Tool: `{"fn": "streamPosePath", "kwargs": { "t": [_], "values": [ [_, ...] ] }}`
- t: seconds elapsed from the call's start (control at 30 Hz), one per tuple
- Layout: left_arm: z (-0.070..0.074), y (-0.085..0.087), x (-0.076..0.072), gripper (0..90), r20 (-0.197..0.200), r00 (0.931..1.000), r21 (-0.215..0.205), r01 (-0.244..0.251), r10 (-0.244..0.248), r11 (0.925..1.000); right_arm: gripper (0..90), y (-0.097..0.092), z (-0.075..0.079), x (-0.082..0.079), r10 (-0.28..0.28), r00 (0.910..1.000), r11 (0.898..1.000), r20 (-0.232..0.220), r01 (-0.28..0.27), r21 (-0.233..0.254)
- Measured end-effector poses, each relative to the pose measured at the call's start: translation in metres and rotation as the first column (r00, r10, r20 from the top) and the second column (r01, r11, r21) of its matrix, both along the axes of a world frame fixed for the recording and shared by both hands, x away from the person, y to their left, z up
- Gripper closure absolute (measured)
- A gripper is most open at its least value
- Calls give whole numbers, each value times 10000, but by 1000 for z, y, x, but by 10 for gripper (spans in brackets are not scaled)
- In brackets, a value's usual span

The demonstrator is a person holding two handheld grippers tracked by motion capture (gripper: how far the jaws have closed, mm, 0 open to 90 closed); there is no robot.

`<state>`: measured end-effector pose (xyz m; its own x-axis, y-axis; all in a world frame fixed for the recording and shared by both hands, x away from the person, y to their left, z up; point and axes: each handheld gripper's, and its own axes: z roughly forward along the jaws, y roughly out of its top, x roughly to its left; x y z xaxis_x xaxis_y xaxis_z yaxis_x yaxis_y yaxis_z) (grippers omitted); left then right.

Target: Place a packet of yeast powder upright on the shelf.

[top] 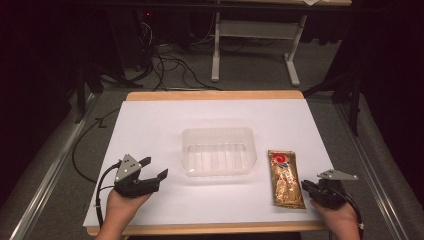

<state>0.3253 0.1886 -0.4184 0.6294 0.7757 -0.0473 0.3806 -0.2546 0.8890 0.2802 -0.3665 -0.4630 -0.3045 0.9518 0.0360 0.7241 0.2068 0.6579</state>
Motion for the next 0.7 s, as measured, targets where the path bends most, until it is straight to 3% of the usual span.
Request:
{"fn": "streamPosePath", "kwargs": {
  "t": [0.13, 0.33, 0.4, 0.57, 0.7],
  "values": [
    [0, 4, 1, 323, -65, 9997, -126, -245, 244, 9996, 834, 4, -2, 2, 358, 9993, 9993, -129, -360, -116],
    [-1, 8, -3, 415, 323, 9994, -285, -103, 112, 9995, 863, 8, -2, 2, 842, 9963, 9964, -193, -843, -21],
    [0, 9, -2, 428, 275, 9996, -531, -11, 26, 9986, 865, 11, -2, 2, 1070, 9941, 9943, -203, -1070, 4],
    [-3, 12, 0, 435, 110, 9999, -645, 33, -25, 9979, 864, 25, -2, 2, 1543, 9877, 9880, -268, -1545, -29],
    [-5, 11, -1, 440, -50, 9998, -530, 203, -206, 9984, 872, 38, -2, 3, 2033, 9786, 9790, -309, -2035, -61]
  ]
}}
